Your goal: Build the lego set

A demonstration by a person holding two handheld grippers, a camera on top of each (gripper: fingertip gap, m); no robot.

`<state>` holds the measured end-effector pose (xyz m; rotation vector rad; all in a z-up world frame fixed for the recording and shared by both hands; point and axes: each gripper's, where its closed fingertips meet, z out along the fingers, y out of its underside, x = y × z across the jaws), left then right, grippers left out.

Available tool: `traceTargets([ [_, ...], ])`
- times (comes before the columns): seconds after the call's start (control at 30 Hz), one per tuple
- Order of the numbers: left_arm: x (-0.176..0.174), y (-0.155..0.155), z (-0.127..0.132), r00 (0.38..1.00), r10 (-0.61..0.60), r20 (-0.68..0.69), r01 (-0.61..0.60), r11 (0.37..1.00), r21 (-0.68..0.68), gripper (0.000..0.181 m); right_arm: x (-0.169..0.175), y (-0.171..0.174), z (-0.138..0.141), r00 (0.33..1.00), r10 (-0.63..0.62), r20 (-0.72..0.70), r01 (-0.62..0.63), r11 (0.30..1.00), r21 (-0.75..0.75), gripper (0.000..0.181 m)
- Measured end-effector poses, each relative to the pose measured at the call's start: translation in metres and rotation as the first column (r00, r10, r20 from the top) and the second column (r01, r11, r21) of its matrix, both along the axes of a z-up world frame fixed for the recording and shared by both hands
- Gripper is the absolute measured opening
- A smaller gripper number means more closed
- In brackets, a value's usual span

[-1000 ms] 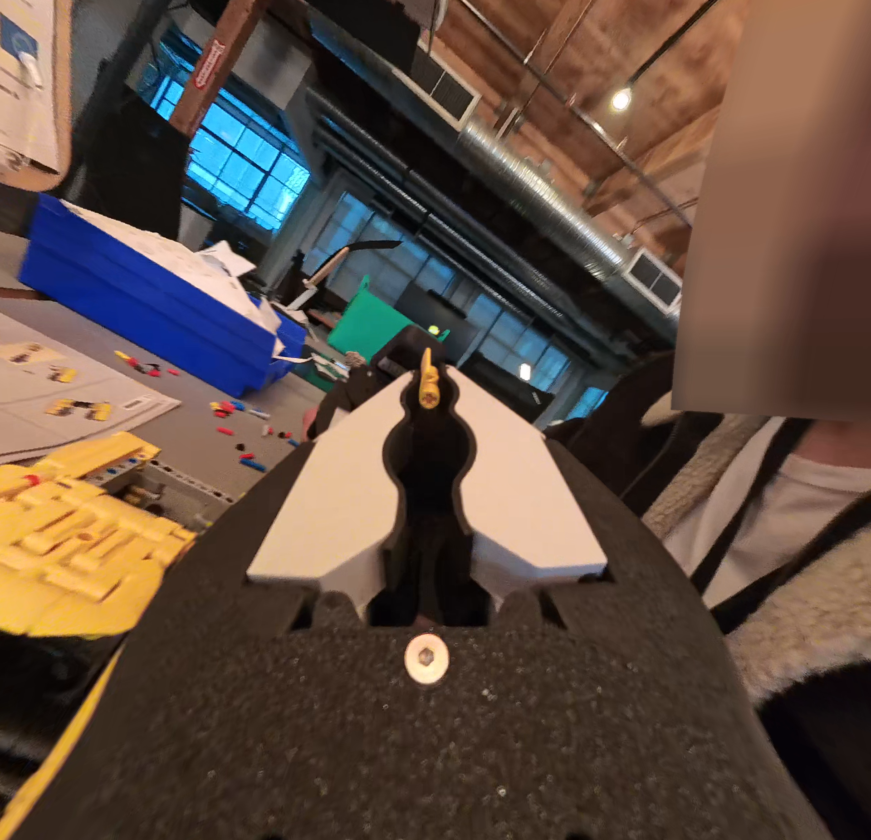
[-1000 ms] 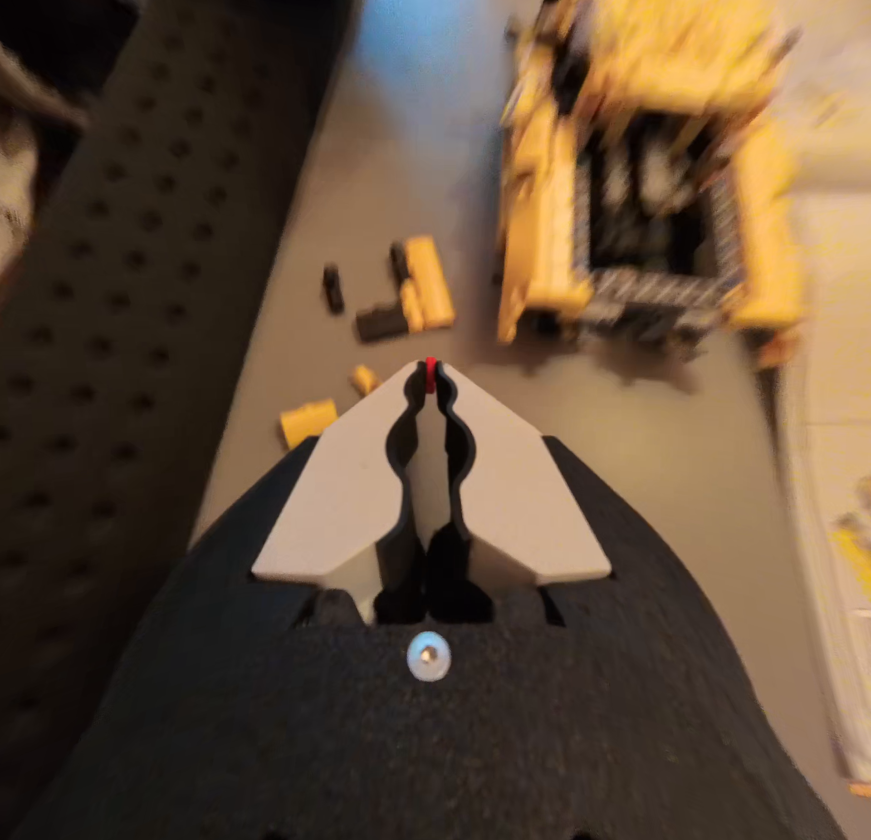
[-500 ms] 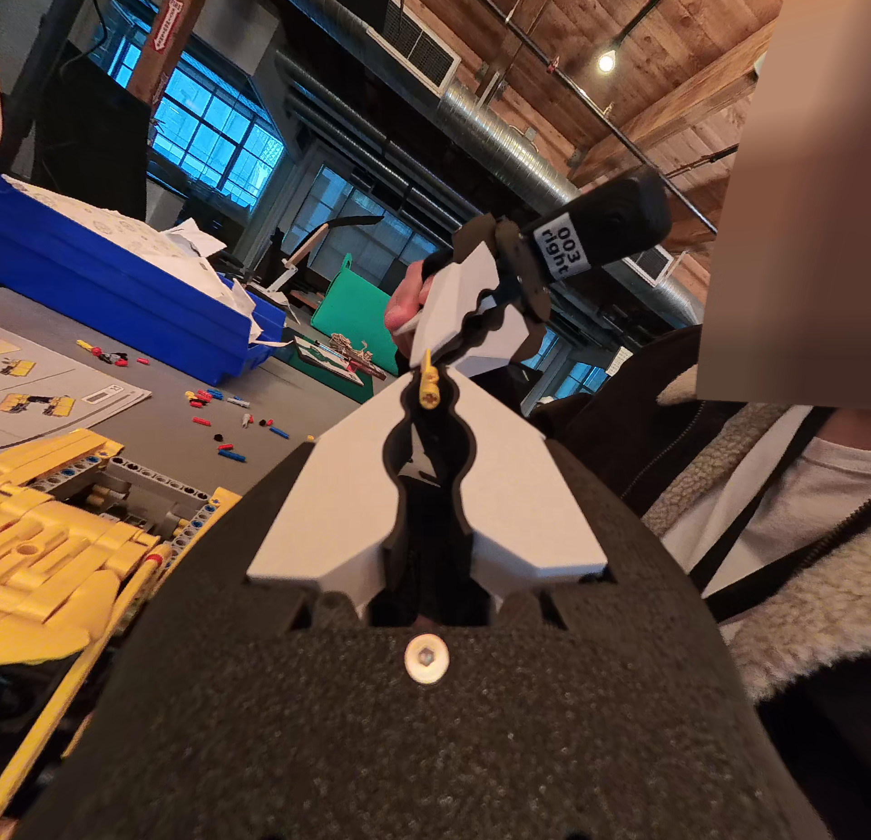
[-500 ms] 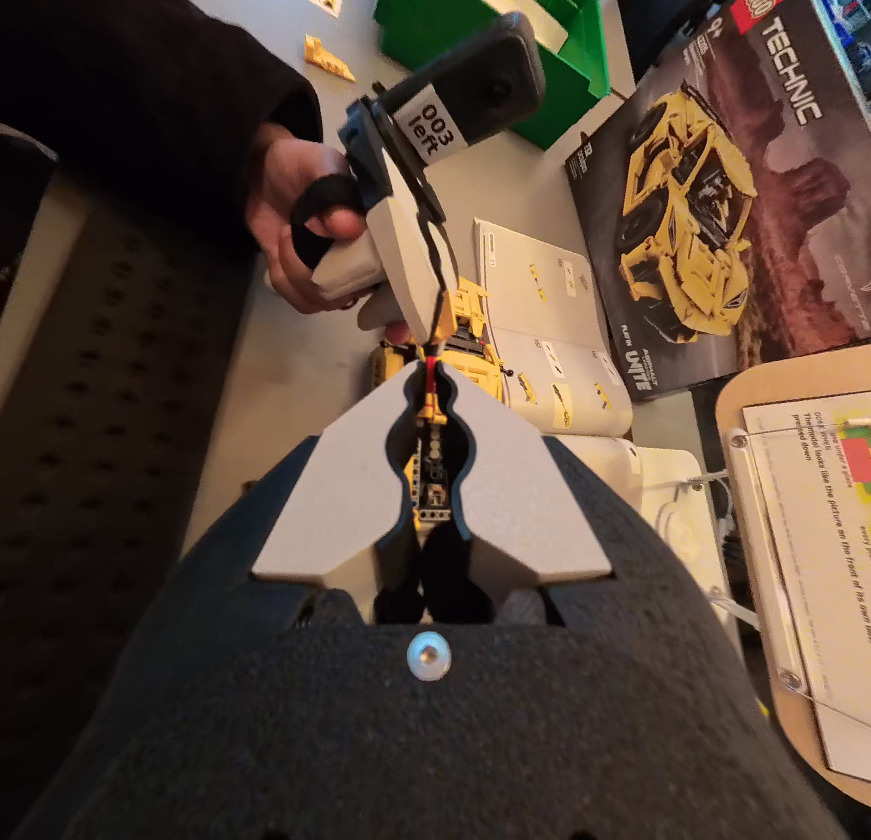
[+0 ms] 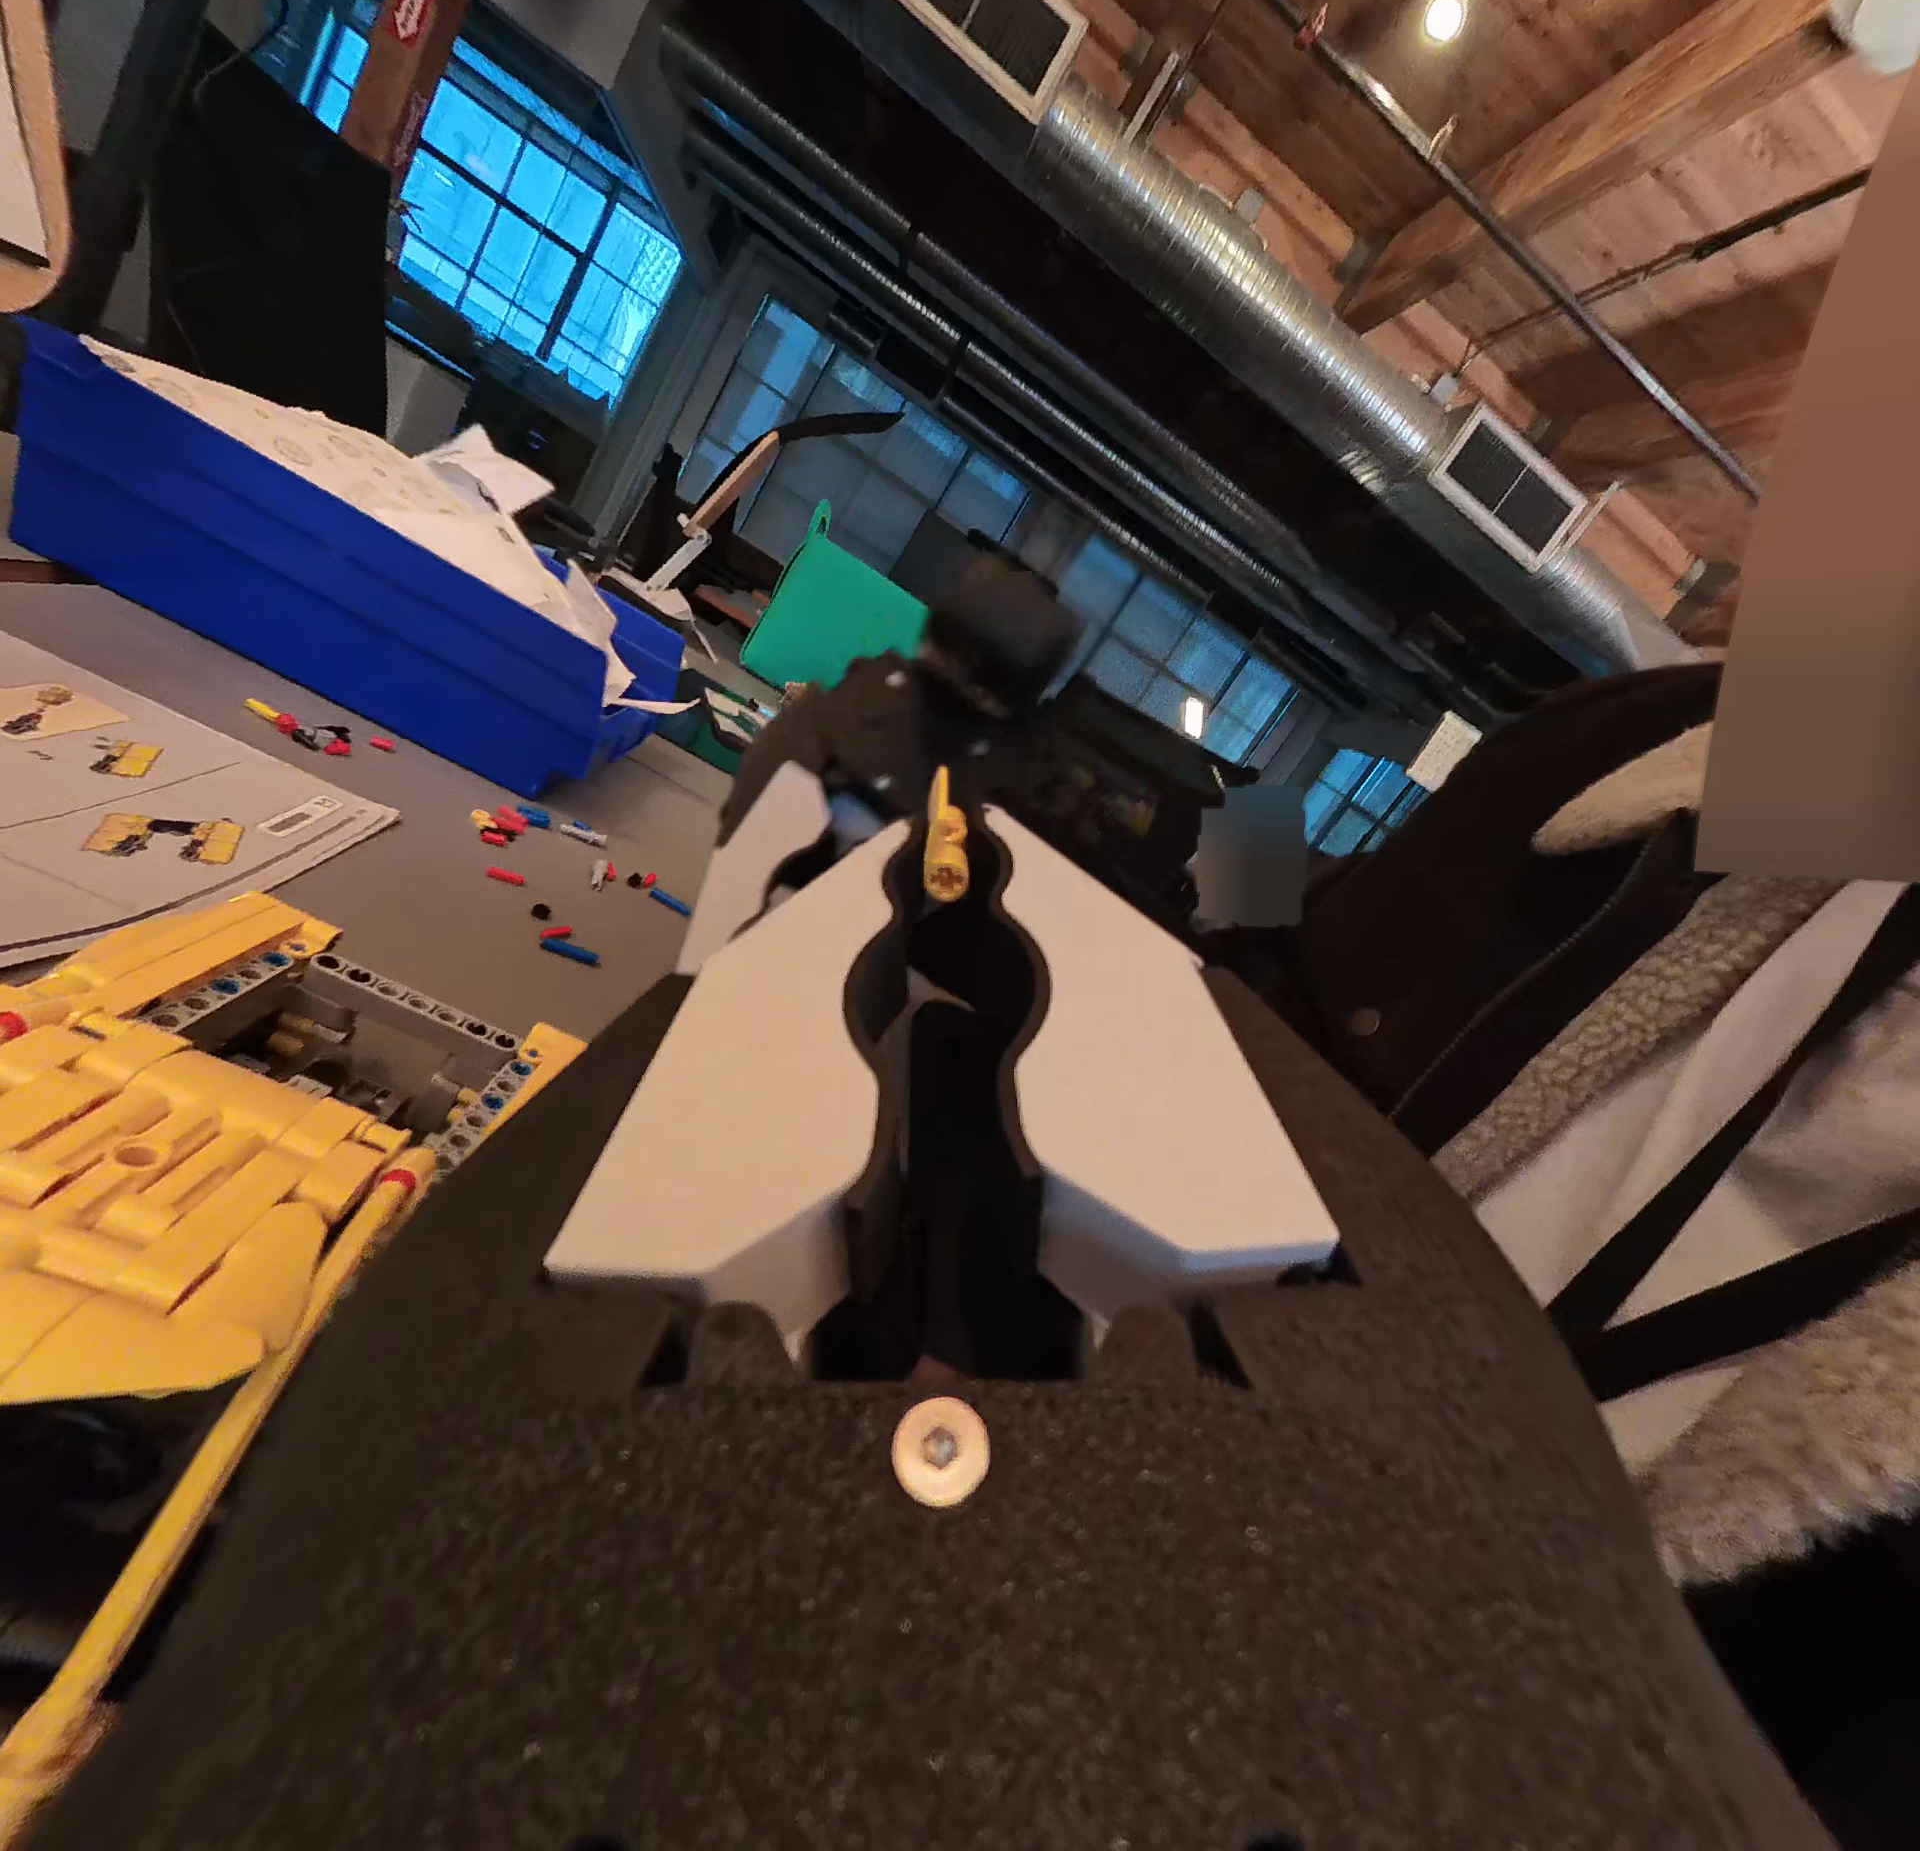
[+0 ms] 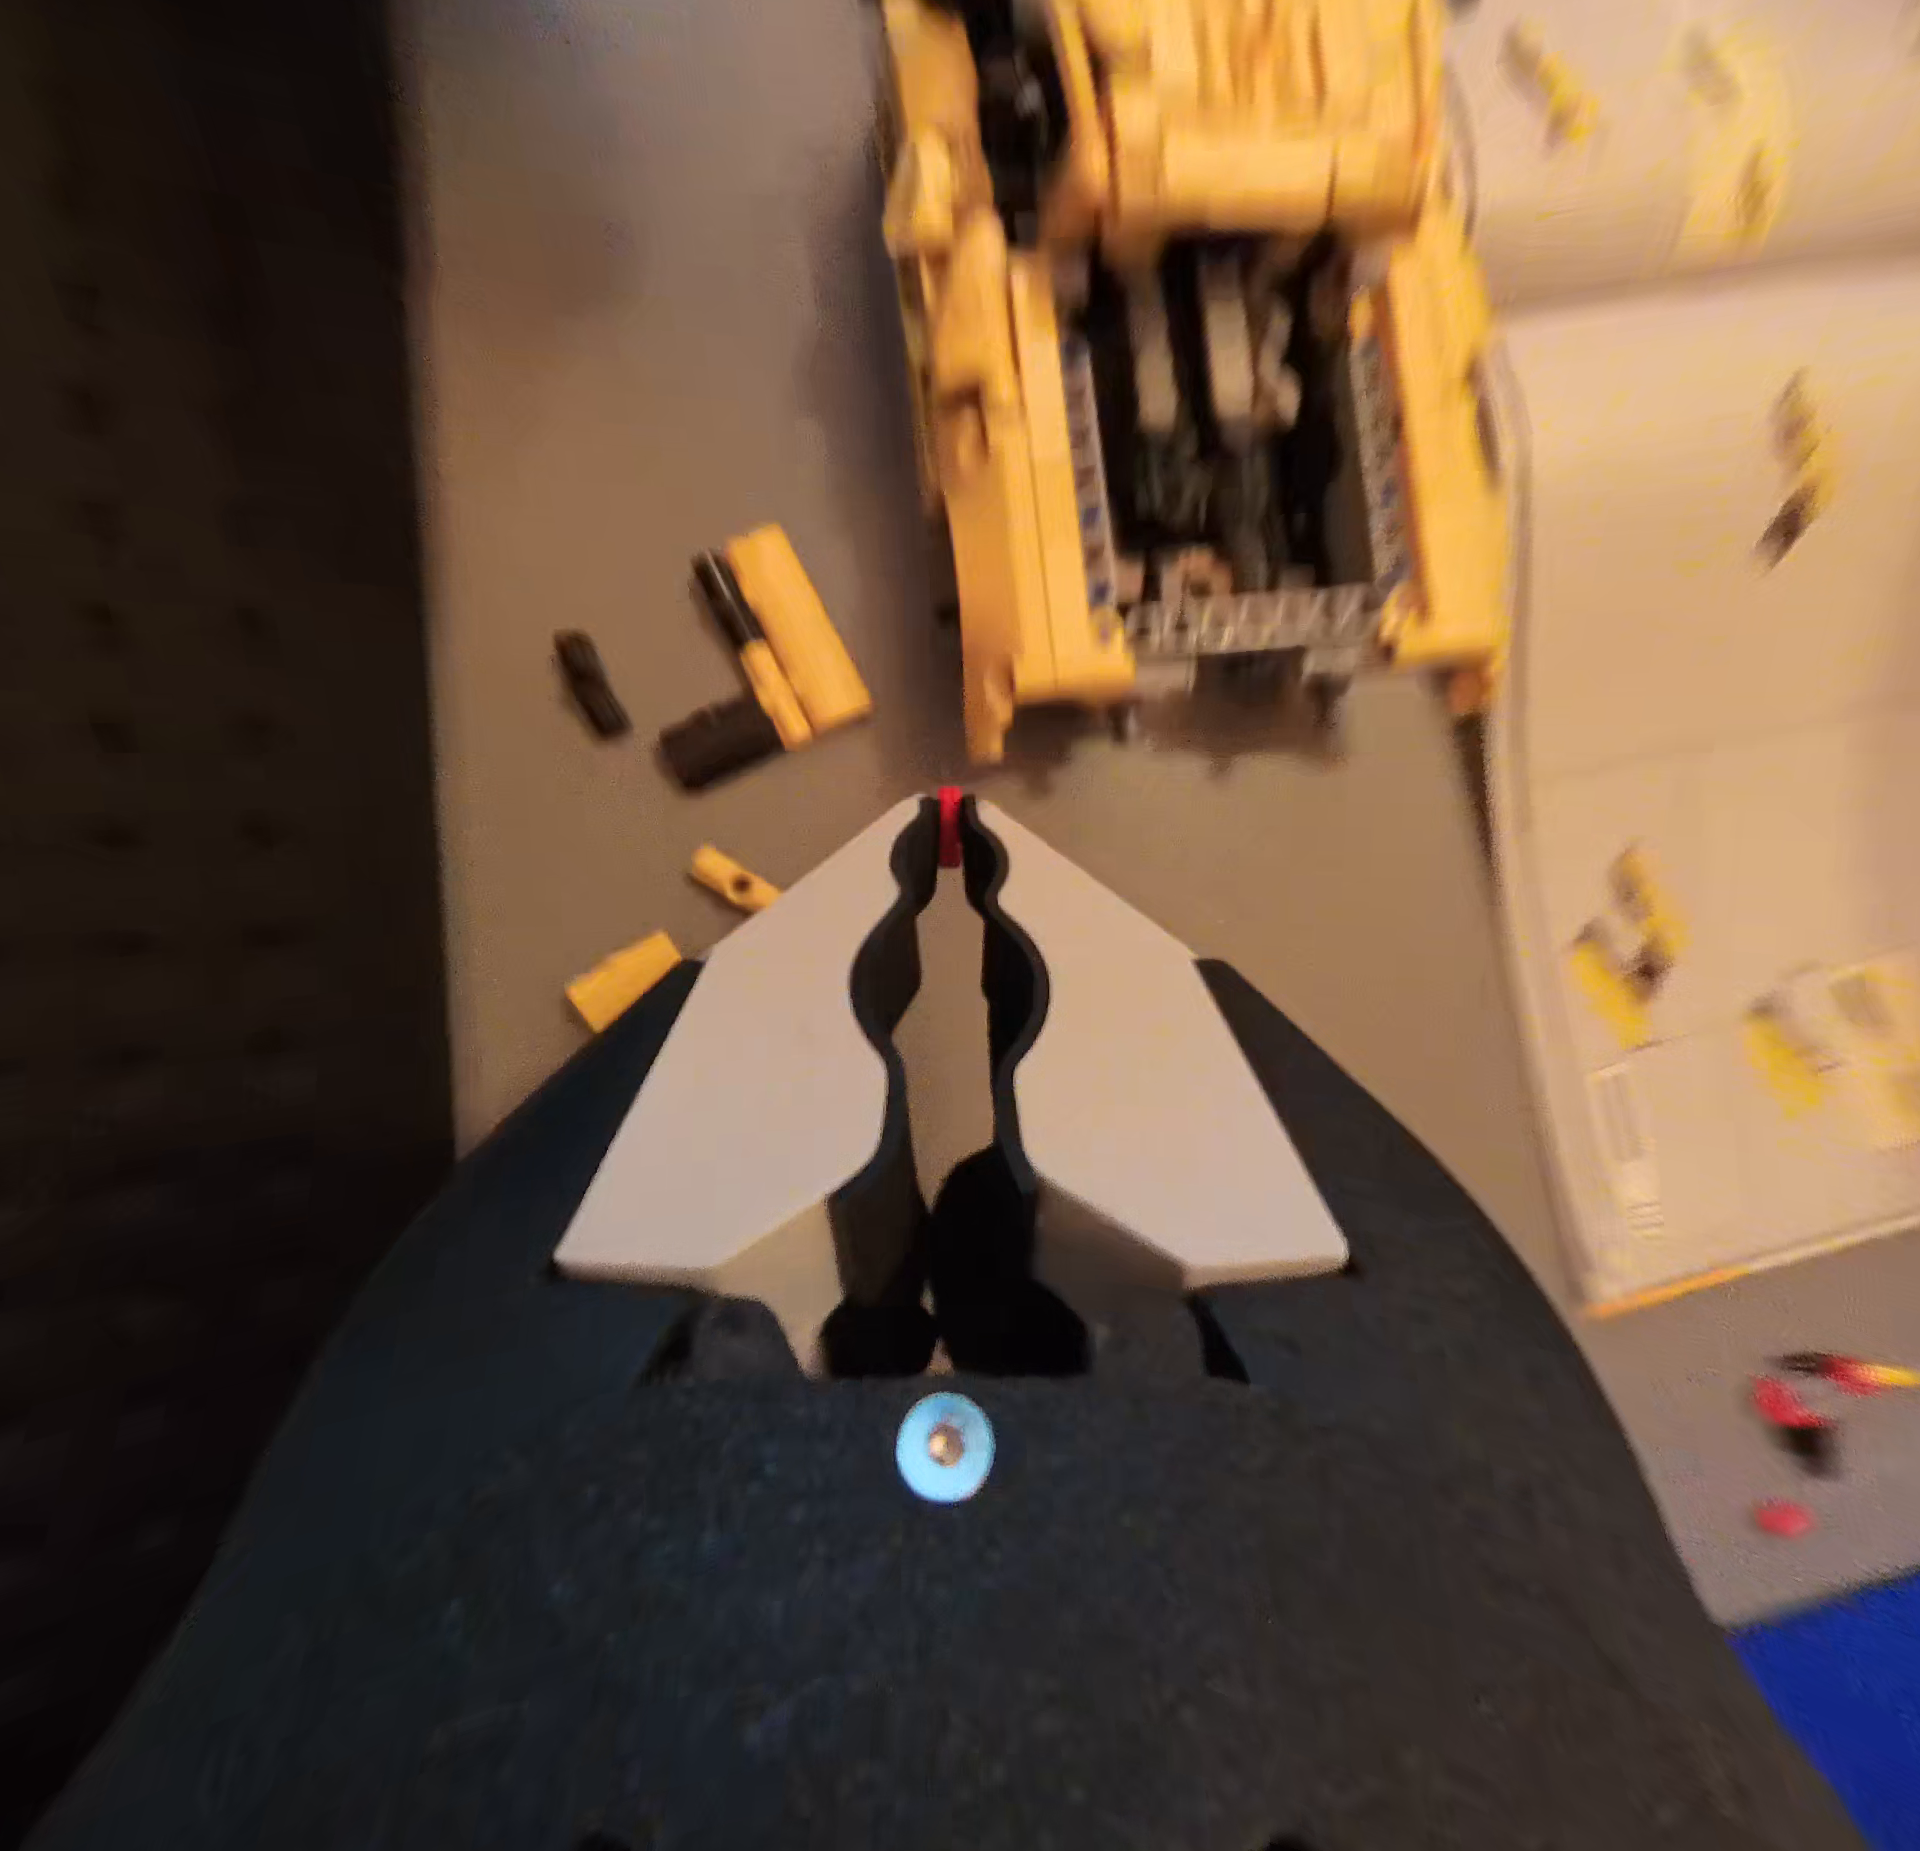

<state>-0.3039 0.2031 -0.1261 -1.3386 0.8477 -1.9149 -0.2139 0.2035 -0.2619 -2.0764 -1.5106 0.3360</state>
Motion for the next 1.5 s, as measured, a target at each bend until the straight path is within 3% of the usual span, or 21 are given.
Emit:
traceTargets([
  [0.13, 0.010, -0.010, -0.012, 0.997, -0.006, -0.081, 0.012, 0.997, 0.071, 0.006, 0.020, -0.011, -0.040, 0.994, -0.053, -0.091, 0.046, 0.996, -0.074, 0.004],
  [0.33, 0.012, -0.013, -0.014, 0.995, -0.024, -0.092, 0.030, 0.997, 0.072, 0.006, 0.019, -0.013, -0.043, 0.994, -0.021, -0.104, 0.018, 1.000, -0.023, 0.004],
  [0.4, 0.012, -0.013, -0.014, 0.996, -0.019, -0.092, 0.026, 0.997, 0.078, 0.006, 0.017, -0.013, -0.039, 0.992, -0.033, -0.123, 0.028, 0.999, -0.044, 0.016],
  [0.5, 0.014, -0.017, -0.017, 0.993, -0.015, -0.115, 0.029, 0.992, 0.121, 0.006, -0.011, -0.014, 0.010, 0.947, -0.024, -0.320, 0.002, 0.998, -0.068, 0.019],
  [0.6, 0.018, -0.023, -0.022, 0.989, -0.013, -0.150, 0.039, 0.984, 0.172, 0.006, -0.052, -0.017, 0.086, 0.803, 0.020, -0.596, -0.058, 0.997, -0.045, 0.017],
  [0.67, 0.020, -0.027, -0.024, 0.987, -0.012, -0.163, 0.045, 0.978, 0.202, 0.006, -0.069, -0.018, 0.108, 0.752, 0.040, -0.658, -0.094, 0.994, -0.047, 0.017],
  [0.93, 0.021, -0.031, -0.026, 0.984, -0.012, -0.175, 0.054, 0.971, 0.234, 0.006, -0.087, -0.021, 0.114, 0.693, 0.054, -0.719, -0.178, 0.979, -0.098, 0.003],
  [1.2, 0.024, -0.034, -0.031, 0.980, 0.004, -0.199, 0.052, 0.959, 0.277, 0.006, -0.087, -0.024, 0.109, 0.662, 0.028, -0.749, -0.225, 0.961, -0.163, 0.004],
  [1.5, 0.024, -0.030, -0.030, 0.981, 0.021, -0.194, 0.032, 0.964, 0.264, 0.008, -0.078, -0.018, 0.106, 0.727, 0.034, -0.686, -0.182, 0.973, -0.145, 0.001],
])
